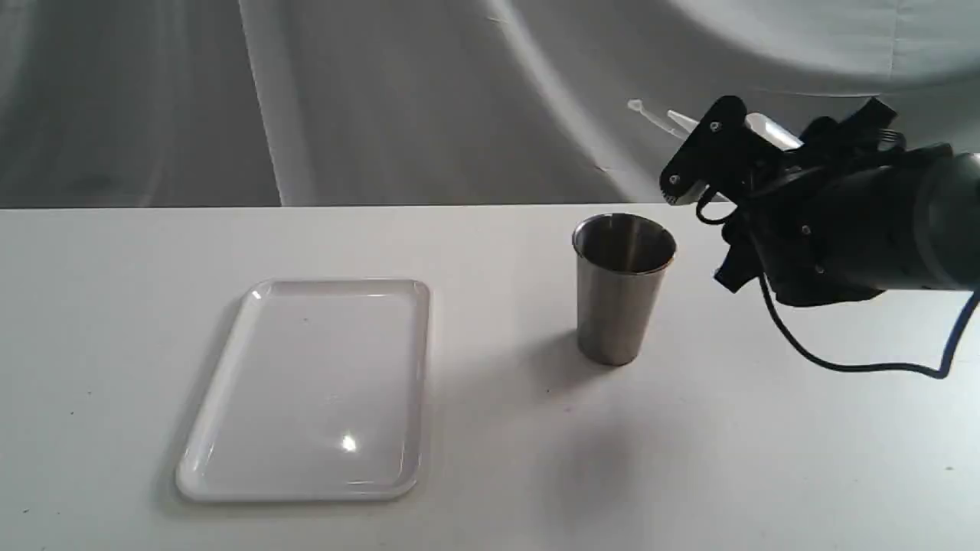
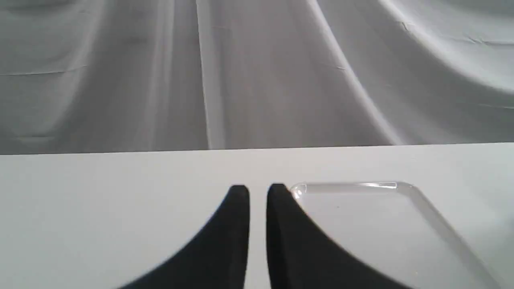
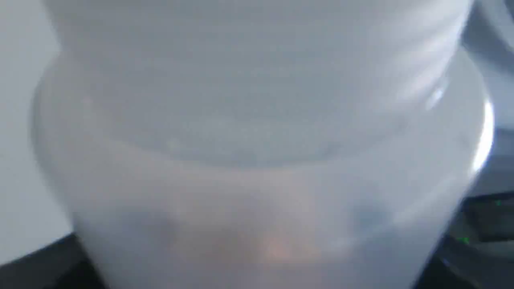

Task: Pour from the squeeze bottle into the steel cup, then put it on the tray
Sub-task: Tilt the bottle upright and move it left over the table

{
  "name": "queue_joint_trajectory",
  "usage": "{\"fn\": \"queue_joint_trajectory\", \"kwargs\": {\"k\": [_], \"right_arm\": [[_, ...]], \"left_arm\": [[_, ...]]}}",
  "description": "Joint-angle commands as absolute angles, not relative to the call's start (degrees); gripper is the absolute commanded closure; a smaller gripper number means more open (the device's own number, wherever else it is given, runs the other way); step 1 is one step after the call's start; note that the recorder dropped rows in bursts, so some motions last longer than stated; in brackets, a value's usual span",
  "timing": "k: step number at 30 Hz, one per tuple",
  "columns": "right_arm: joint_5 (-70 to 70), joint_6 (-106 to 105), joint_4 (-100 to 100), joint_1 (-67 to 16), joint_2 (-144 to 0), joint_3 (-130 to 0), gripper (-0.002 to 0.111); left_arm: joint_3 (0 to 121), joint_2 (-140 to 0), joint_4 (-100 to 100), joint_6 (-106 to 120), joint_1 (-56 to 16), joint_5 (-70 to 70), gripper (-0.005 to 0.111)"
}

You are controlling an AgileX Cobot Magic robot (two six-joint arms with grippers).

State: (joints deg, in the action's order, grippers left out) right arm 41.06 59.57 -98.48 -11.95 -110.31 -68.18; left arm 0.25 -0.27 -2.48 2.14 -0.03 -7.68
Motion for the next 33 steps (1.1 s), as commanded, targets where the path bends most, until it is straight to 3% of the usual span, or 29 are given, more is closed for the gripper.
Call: {"fn": "queue_joint_trajectory", "kwargs": {"k": [1, 16, 33], "right_arm": [[42.0, 67.2, -99.9, -11.8, -109.5, -68.1, 0.064], [41.2, 102.9, -99.9, -11.8, -104.8, -63.8, 0.064], [40.0, 108.7, -99.9, -12.2, -96.8, -60.0, 0.064]], "left_arm": [[0.0, 0.0, -2.6, 1.9, 0.0, -7.6, 0.098], [0.0, 0.0, -2.6, 2.0, 0.0, -7.6, 0.098], [0.0, 0.0, -2.6, 2.0, 0.0, -7.6, 0.098]]}}
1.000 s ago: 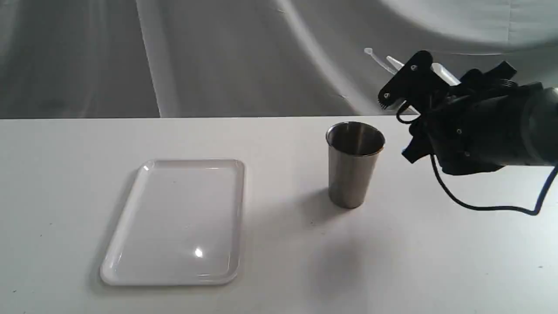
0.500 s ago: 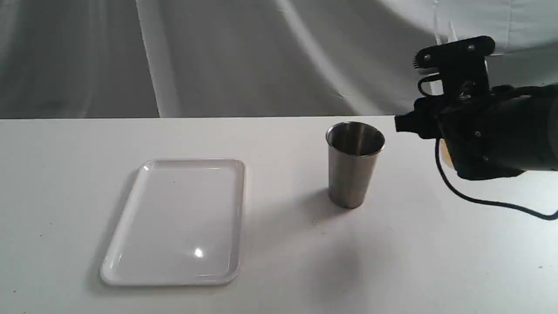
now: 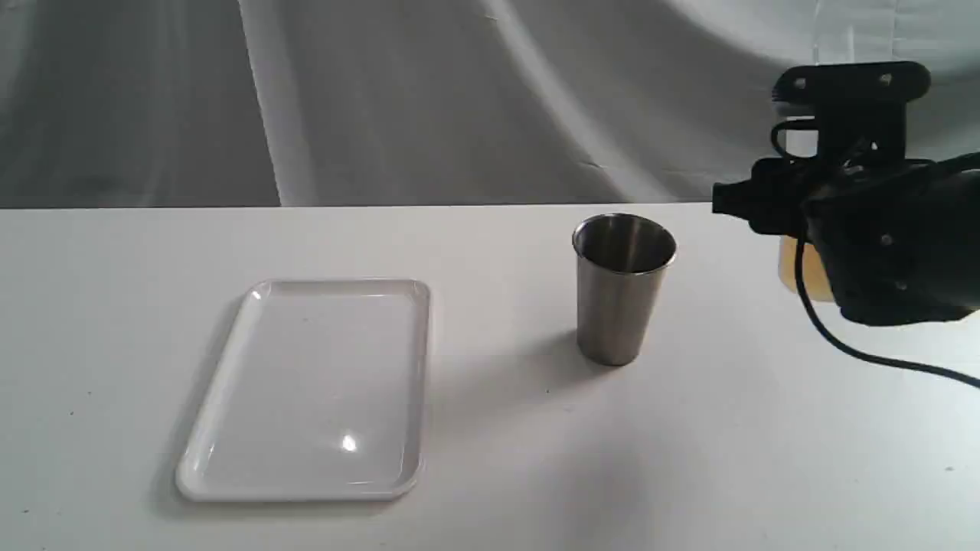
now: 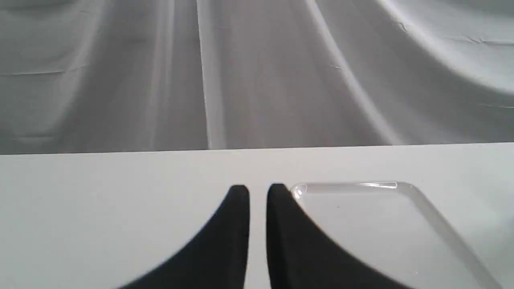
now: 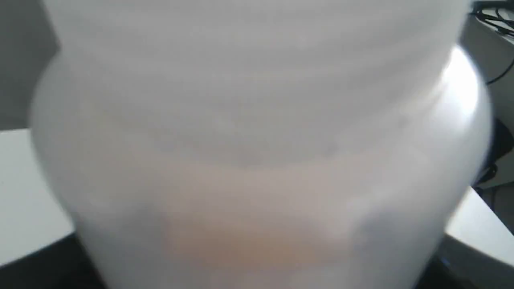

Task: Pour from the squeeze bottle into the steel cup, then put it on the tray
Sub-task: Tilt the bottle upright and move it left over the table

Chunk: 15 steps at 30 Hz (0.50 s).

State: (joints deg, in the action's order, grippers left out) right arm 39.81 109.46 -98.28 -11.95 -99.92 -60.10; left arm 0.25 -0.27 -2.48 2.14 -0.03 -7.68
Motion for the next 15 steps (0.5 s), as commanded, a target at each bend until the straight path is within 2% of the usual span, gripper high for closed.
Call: {"fn": "queue_joint_trajectory", "kwargs": {"k": [1, 8, 15], "right_arm": [[39.1, 107.4, -99.9, -12.5, -96.2, -60.1, 0.064], [36.0, 93.8, -99.9, -18.5, -94.4, -63.8, 0.064], [26.0, 92.3, -99.9, -23.4, -94.4, -70.9, 0.065]], "left_arm": [[0.0, 0.0, -2.6, 2.0, 0.0, -7.6, 0.098], [0.0, 0.0, -2.6, 2.0, 0.0, -7.6, 0.098], [0.0, 0.0, -2.6, 1.8, 0.0, -7.6, 0.098]]}}
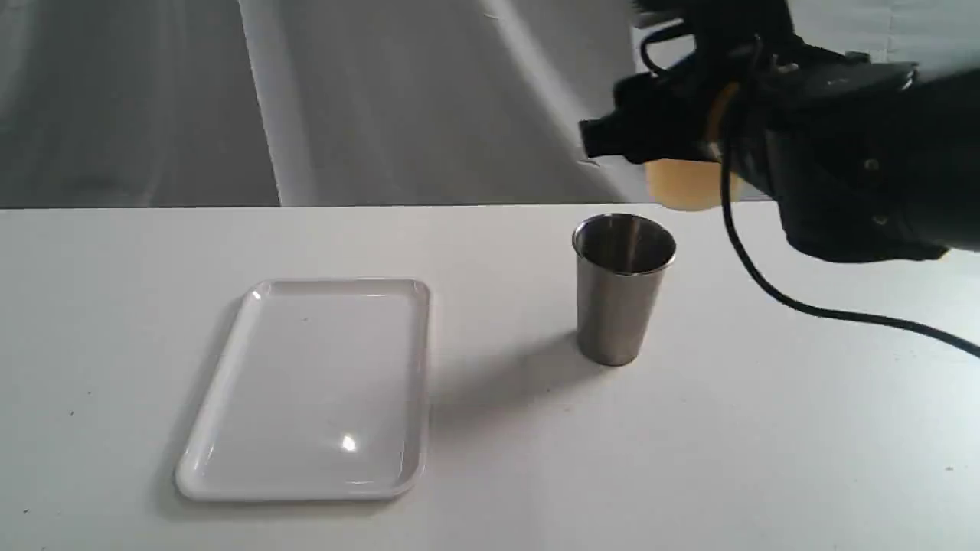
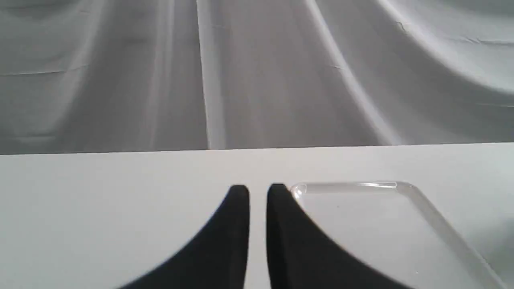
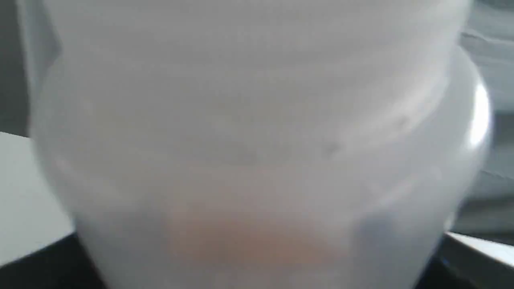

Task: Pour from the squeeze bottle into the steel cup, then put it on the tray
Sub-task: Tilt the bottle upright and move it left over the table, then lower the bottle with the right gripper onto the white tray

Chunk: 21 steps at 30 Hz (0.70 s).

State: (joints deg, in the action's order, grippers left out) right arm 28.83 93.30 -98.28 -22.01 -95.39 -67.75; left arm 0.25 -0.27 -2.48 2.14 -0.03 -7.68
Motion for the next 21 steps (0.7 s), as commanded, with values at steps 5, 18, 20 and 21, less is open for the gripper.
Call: {"fn": "queue_joint_trajectory", "kwargs": {"k": [5, 18, 20, 21], "right_arm": [[18.0, 92.3, -99.9, -24.1, -94.4, -74.5, 0.067], [4.7, 66.5, -83.0, -24.1, -95.1, -75.9, 0.067], [2.2, 59.1, -76.3, -24.1, -95.9, -75.9, 0.067], [0.0, 54.7, -72.8, -24.1, -96.6, -75.9, 0.067]], "left_arm": [[0.0, 0.0, -2.6, 1.8, 0.0, -7.6, 0.098], [0.0, 0.0, -2.6, 2.0, 0.0, -7.6, 0.098], [0.0, 0.0, -2.6, 2.0, 0.0, -7.6, 0.098], [0.0, 0.0, -2.6, 1.9, 0.0, -7.6, 0.098]]}}
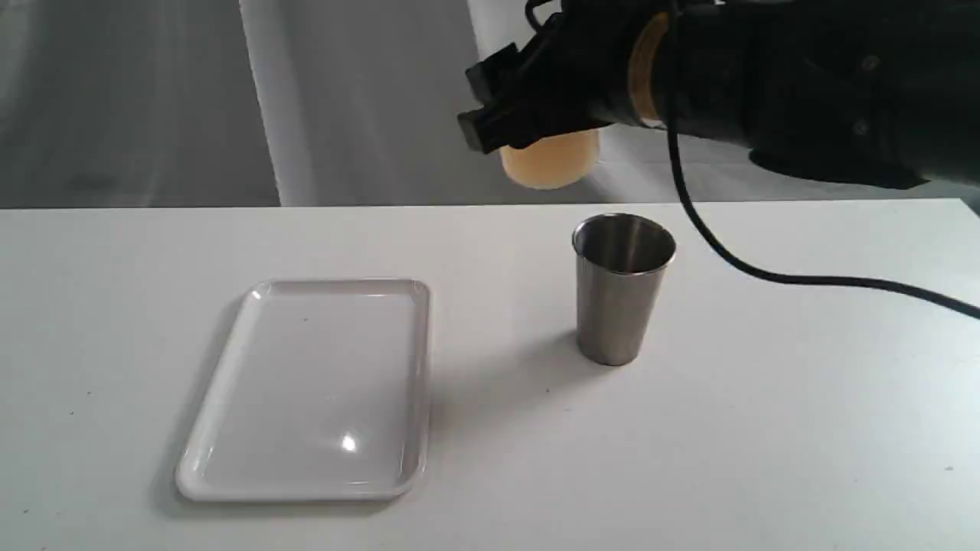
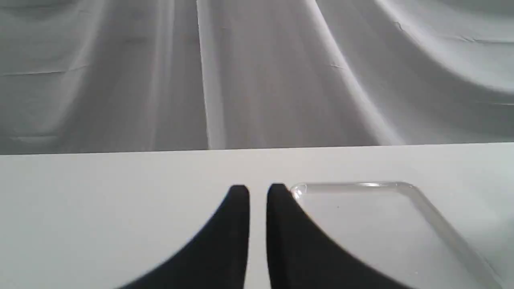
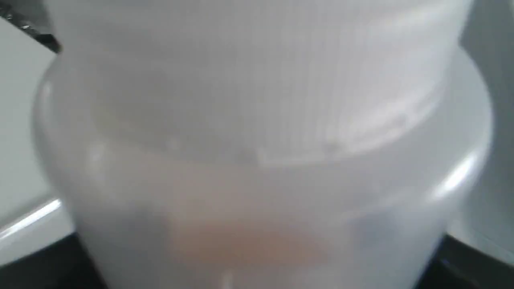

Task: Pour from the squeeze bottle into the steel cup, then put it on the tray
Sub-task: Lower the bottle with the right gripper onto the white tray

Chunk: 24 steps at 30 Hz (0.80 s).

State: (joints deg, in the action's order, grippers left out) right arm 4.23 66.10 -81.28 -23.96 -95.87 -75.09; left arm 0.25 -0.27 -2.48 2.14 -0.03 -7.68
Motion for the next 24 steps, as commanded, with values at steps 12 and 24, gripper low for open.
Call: {"fn": "queue_joint_trajectory", "kwargs": {"k": [12, 24], "right_arm": [[-20.9, 29.6, -43.3, -25.5, -108.1, -75.9, 0.067], [-28.0, 19.4, -35.5, -28.9, -118.5, -77.3, 0.067]], "left_arm": [[0.0, 0.0, -2.6, 2.0, 0.0, -7.6, 0.098], [0.0, 0.0, -2.6, 1.9, 0.0, -7.6, 0.098]]}}
